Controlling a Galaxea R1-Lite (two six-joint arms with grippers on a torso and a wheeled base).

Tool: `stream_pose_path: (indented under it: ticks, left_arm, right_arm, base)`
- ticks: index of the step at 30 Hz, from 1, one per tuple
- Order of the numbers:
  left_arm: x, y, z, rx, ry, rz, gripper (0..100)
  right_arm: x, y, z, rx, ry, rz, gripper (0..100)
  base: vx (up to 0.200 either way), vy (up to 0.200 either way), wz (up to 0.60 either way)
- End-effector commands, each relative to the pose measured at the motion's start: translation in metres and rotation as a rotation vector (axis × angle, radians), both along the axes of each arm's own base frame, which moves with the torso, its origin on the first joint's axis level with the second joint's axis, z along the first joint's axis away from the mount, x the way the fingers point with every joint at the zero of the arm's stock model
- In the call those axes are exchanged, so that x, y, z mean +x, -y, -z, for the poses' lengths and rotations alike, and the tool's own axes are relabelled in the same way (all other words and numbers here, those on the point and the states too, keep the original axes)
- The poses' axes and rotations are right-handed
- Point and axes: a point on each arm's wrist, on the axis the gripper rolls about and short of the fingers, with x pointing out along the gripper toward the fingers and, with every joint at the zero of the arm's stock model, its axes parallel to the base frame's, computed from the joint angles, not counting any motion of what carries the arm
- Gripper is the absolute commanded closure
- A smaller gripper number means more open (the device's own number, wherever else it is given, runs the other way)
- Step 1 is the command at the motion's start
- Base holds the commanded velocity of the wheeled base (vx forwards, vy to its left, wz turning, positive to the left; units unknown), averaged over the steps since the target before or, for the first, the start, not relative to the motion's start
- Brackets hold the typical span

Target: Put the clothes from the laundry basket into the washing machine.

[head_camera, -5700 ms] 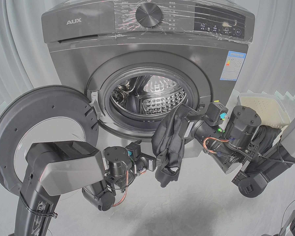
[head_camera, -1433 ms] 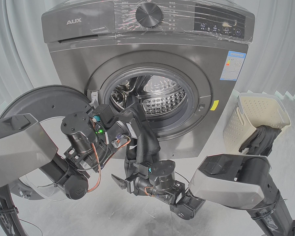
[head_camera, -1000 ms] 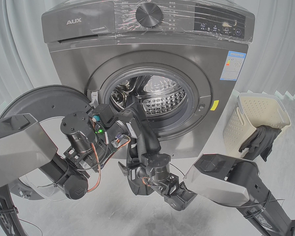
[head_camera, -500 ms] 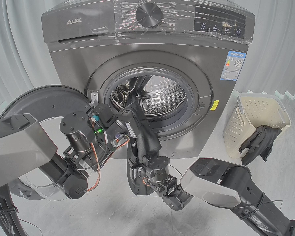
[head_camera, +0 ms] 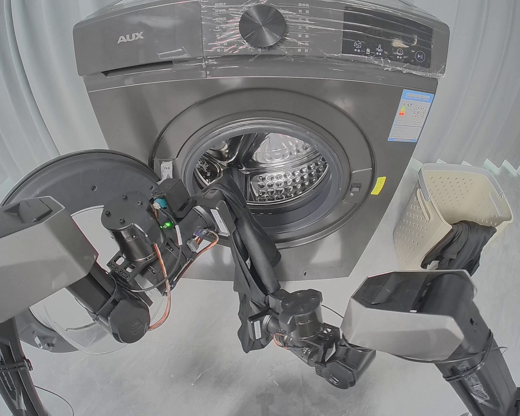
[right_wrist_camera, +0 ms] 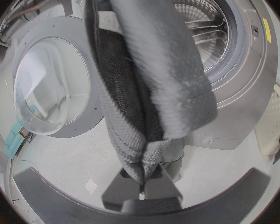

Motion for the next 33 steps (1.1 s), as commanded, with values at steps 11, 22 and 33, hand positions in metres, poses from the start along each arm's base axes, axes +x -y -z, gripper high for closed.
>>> stream_pose_path:
  ticks: [11, 22, 33]
  left_arm:
    - [0.01, -0.019, -0.004, -0.015, 0.008, -0.118, 100]
    - [0.002, -0.027, 0.001, 0.001, -0.027, -0.15, 100]
    - [-0.015, -0.027, -0.005, 0.007, -0.029, -0.122, 100]
  right_arm:
    - [-0.023, 0.107, -0.112, 0.015, 0.132, 0.047, 100]
    - [-0.032, 0.144, -0.14, 0.095, 0.226, -0.062, 100]
    - [-0.017, 0.15, -0.156, 0.137, 0.304, 0.019, 100]
  base:
    - [0.0, 0.0, 0.0]
    - [0.0, 0.0, 0.0]
    - [0.0, 0.0, 0.0]
